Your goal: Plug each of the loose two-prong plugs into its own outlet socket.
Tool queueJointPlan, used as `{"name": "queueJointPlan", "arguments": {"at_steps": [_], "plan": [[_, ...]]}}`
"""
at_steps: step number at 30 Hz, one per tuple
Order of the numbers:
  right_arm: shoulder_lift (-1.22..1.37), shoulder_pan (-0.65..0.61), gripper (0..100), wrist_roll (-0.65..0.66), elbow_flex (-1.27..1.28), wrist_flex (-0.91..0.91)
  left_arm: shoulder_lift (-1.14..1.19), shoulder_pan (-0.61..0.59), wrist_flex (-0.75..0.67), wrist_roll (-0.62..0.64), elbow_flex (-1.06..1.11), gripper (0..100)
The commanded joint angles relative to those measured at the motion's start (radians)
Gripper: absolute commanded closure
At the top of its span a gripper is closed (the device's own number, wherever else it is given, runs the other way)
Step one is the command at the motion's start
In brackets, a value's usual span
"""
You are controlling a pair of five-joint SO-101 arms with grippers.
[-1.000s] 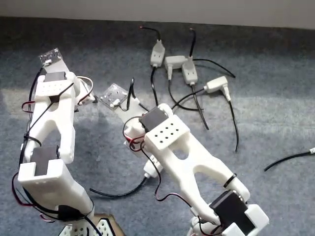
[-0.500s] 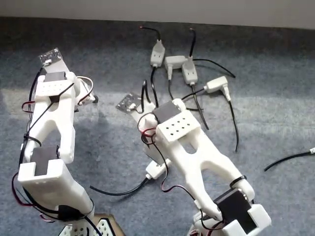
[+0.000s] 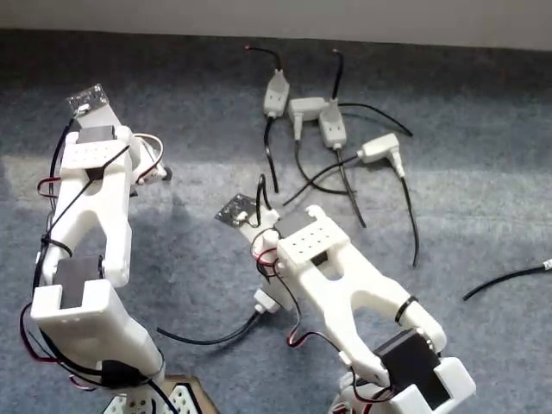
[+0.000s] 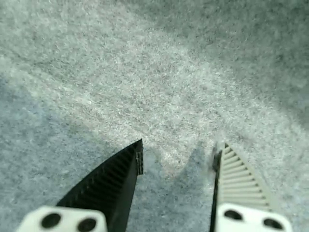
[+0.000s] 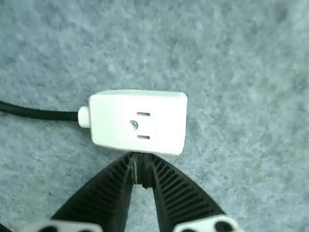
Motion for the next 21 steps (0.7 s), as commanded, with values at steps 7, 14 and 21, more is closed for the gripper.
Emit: {"name": "queueJointPlan", "arguments": {"at_steps": [7,14,21], "plan": [[-0.005,-0.110,99.2,0.005,-0.007,-0.153,-0.007,-0.010,-0.014,0.006,-0.005,75],[-0.007,-0.243,99.2,-0.187,-0.180,-0.182,-0.005,-0.012,-0.040,0.006,-0.001,75],[-0.007,-0.406,99.2,-0.261,-0.344,-0.065,-0.005,-0.021,-0.040,0.006,-0.001,75]]}}
